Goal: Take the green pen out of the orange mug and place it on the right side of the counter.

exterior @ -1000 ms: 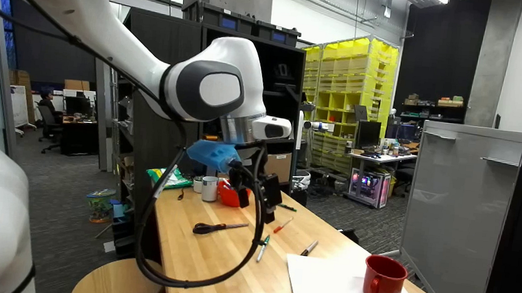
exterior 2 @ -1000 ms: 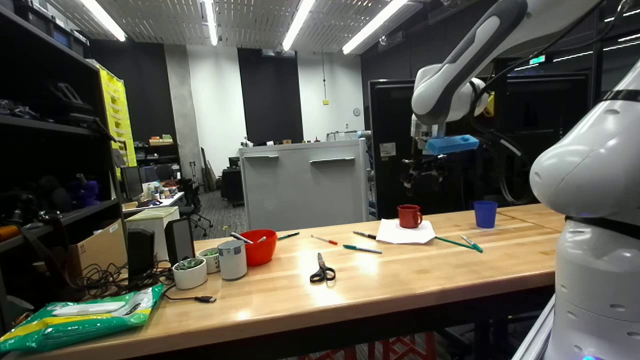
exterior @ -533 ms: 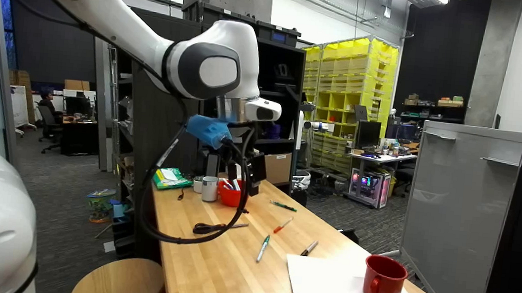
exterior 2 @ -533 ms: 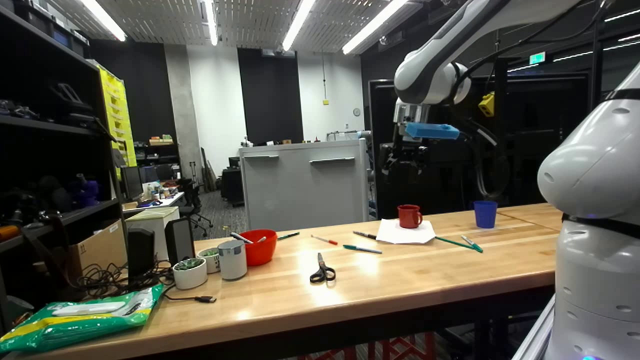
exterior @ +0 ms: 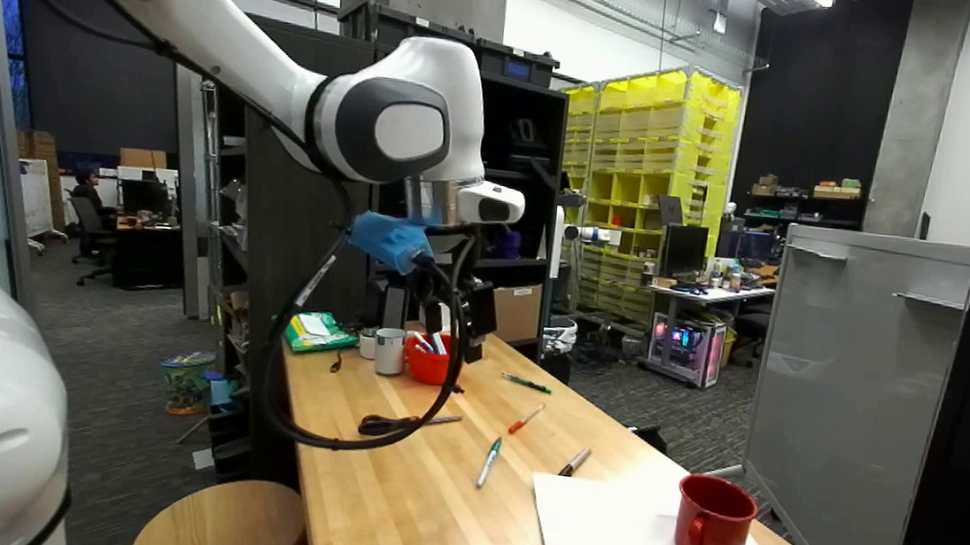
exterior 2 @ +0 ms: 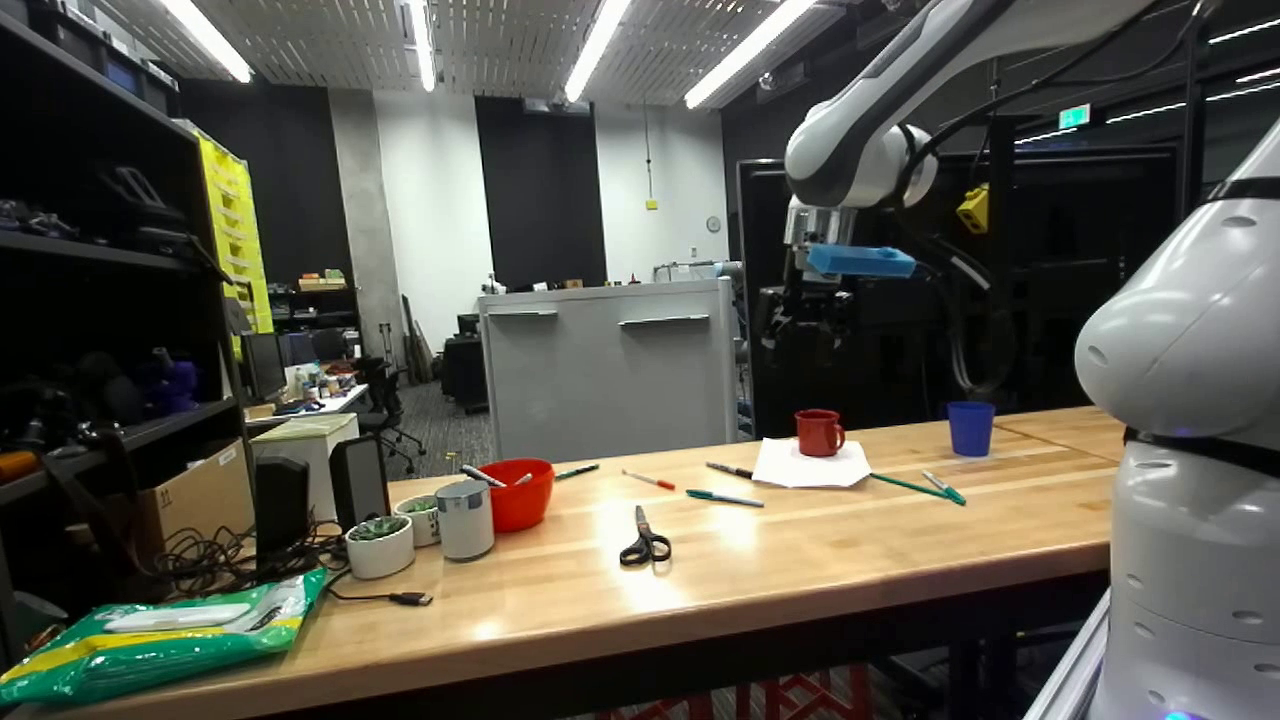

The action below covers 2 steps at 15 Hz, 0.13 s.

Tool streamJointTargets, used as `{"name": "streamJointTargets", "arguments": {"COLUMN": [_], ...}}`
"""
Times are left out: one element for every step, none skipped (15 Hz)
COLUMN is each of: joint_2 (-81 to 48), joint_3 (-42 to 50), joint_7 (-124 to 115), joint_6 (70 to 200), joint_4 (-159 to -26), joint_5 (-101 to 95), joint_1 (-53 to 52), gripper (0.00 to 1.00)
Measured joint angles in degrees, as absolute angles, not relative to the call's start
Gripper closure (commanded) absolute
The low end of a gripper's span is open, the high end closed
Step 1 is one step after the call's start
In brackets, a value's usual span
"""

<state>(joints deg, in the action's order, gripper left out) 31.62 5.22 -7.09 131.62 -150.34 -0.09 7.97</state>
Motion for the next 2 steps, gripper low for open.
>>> {"name": "streamJointTargets", "arguments": {"joint_2": [31.6, 31.6], "joint_3": [5.2, 5.2], "joint_7": [-7.1, -7.1], "joint_6": [131.6, 131.6], "joint_4": [-150.3, -150.3], "joint_5": [-0.1, -0.1], "joint_1": [8.0, 8.0], "gripper": [0.00, 0.00]}}
